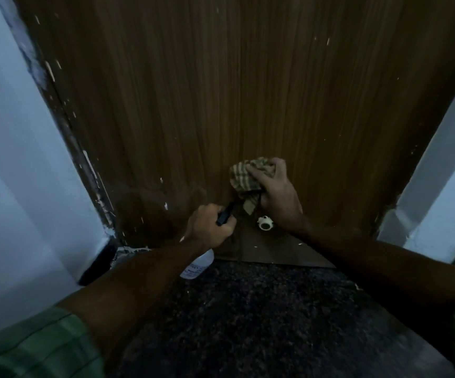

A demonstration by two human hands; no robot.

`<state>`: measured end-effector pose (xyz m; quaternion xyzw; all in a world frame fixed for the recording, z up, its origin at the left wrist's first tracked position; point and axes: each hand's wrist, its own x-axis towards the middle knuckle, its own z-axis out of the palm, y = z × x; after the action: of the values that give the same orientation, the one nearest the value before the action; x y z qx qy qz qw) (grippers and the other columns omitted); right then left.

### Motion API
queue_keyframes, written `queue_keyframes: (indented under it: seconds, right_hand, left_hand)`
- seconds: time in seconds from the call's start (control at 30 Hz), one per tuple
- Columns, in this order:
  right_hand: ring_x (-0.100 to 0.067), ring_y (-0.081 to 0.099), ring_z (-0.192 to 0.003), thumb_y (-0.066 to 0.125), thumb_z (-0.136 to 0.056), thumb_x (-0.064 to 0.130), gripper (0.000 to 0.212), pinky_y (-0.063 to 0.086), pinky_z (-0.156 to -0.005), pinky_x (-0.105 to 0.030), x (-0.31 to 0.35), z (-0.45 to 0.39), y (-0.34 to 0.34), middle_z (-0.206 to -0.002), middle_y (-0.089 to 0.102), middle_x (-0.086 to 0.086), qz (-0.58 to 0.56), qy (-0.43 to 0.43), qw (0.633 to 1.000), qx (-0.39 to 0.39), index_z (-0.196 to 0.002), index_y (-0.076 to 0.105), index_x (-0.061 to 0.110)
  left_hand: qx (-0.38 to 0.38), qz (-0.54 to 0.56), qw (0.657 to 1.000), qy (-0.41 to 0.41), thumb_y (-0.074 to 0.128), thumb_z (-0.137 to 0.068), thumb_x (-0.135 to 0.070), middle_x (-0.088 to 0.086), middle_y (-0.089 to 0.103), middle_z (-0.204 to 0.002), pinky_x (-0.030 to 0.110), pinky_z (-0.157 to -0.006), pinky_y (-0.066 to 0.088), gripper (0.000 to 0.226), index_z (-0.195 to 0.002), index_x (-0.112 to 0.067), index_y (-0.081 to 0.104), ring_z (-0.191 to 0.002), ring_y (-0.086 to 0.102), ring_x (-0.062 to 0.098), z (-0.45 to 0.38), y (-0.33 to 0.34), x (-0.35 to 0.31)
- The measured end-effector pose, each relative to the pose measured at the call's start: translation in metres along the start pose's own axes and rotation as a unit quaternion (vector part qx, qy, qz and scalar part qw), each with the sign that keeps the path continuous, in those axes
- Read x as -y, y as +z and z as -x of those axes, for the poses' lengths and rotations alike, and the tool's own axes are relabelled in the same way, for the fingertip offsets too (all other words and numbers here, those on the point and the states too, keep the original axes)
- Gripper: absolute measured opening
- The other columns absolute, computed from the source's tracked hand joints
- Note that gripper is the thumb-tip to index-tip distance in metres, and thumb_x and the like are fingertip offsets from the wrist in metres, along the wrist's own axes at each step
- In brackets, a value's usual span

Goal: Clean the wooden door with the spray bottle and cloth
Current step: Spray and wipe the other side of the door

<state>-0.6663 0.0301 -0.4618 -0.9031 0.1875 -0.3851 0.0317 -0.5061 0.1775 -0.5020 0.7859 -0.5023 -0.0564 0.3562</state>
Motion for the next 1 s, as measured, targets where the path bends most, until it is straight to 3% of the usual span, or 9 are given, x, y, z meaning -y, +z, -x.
queue_keyframes:
  seconds: [0.13,0.33,0.4,0.47,0.57,0.63,0.73,0.83,1.0]
  right_hand:
    - [-0.040,0.044,-0.129,0.063,-0.086,0.018,0.074,0.048,-0.106,-0.043,0.019,-0.020,0.018,-0.153,0.027,-0.026,0.075,-0.044,0.996,0.002,-0.156,0.040,0.013]
    - [-0.029,0.062,-0.102,0.042,-0.094,0.018,0.041,0.058,-0.074,-0.040,-0.016,-0.001,0.038,-0.140,0.040,-0.016,0.332,-0.331,0.870,0.153,-0.119,0.074,0.023]
    - [-0.028,0.062,-0.100,0.058,-0.092,0.025,0.032,0.054,-0.075,-0.040,-0.008,-0.007,0.033,-0.136,0.045,-0.014,0.331,-0.310,0.880,0.138,-0.121,0.073,0.025]
    - [-0.034,0.055,-0.108,0.077,-0.080,0.026,0.049,0.050,-0.082,-0.045,0.004,-0.024,0.028,-0.136,0.047,-0.019,0.264,-0.215,0.938,0.059,-0.129,0.069,0.020]
    - [-0.040,0.044,-0.119,0.079,-0.074,0.022,0.060,0.048,-0.090,-0.052,0.024,-0.051,0.021,-0.140,0.046,-0.025,0.226,-0.113,0.966,-0.048,-0.132,0.066,0.014]
    - [-0.039,0.045,-0.114,0.080,-0.077,0.022,0.053,0.053,-0.085,-0.052,0.025,-0.048,0.034,-0.136,0.046,-0.024,0.248,-0.179,0.952,-0.025,-0.127,0.067,0.012]
    - [-0.034,0.052,-0.104,0.074,-0.087,0.025,0.045,0.056,-0.074,-0.046,0.011,-0.018,0.060,-0.132,0.045,-0.016,0.299,-0.299,0.889,0.176,-0.130,0.062,0.019]
    - [-0.029,0.052,-0.116,0.046,-0.105,0.028,0.042,0.055,-0.082,-0.040,0.019,-0.011,0.049,-0.150,0.033,-0.011,0.335,-0.221,0.867,0.293,-0.146,0.049,0.027]
    - [-0.030,0.060,-0.106,0.061,-0.098,0.024,0.047,0.058,-0.065,-0.037,0.049,-0.040,0.016,-0.152,0.031,-0.014,0.256,-0.074,0.956,0.120,-0.142,0.046,0.015]
  left_hand:
    - [-0.022,0.015,1.000,-0.004,0.072,-0.094,-0.031,-0.001,0.059,-0.060,0.036,-0.058,0.044,0.039,-0.063,-0.018,0.053,-0.058,0.060,0.023,0.003,-0.017,0.017]
    - [-0.033,0.030,0.999,0.012,0.073,-0.094,-0.035,0.000,0.058,-0.055,0.036,-0.053,0.043,0.041,-0.064,-0.011,0.056,-0.052,0.057,0.020,0.003,-0.030,0.047]
    - [-0.029,0.036,0.999,0.019,0.069,-0.092,-0.041,-0.003,0.055,-0.054,0.032,-0.053,0.039,0.043,-0.062,-0.014,0.054,-0.051,0.055,0.018,0.005,-0.031,0.052]
    - [-0.021,0.035,0.999,0.018,0.066,-0.090,-0.047,-0.004,0.057,-0.056,0.032,-0.053,0.040,0.042,-0.062,-0.017,0.055,-0.053,0.057,0.018,0.006,-0.031,0.055]
    - [-0.020,0.031,0.999,-0.005,0.072,-0.093,-0.044,0.002,0.065,-0.065,0.032,-0.056,0.042,0.038,-0.072,-0.013,0.066,-0.063,0.064,0.024,0.004,-0.031,0.060]
    - [-0.019,0.032,0.999,-0.012,0.073,-0.094,-0.041,0.004,0.066,-0.067,0.032,-0.057,0.042,0.036,-0.074,-0.011,0.067,-0.064,0.064,0.026,0.003,-0.031,0.063]
    - [-0.014,0.037,0.999,-0.022,0.071,-0.095,-0.037,0.005,0.066,-0.066,0.035,-0.059,0.046,0.035,-0.072,-0.012,0.065,-0.063,0.064,0.024,0.004,-0.033,0.062]
    - [-0.020,0.058,0.997,-0.056,0.071,-0.096,-0.036,-0.002,0.058,-0.060,0.029,-0.058,0.036,0.040,-0.063,-0.018,0.055,-0.057,0.058,0.019,0.004,-0.033,0.062]
    - [-0.013,0.068,0.995,-0.078,0.072,-0.095,-0.037,-0.004,0.058,-0.062,0.028,-0.062,0.036,0.041,-0.061,-0.022,0.055,-0.063,0.061,0.023,0.005,-0.039,0.065]
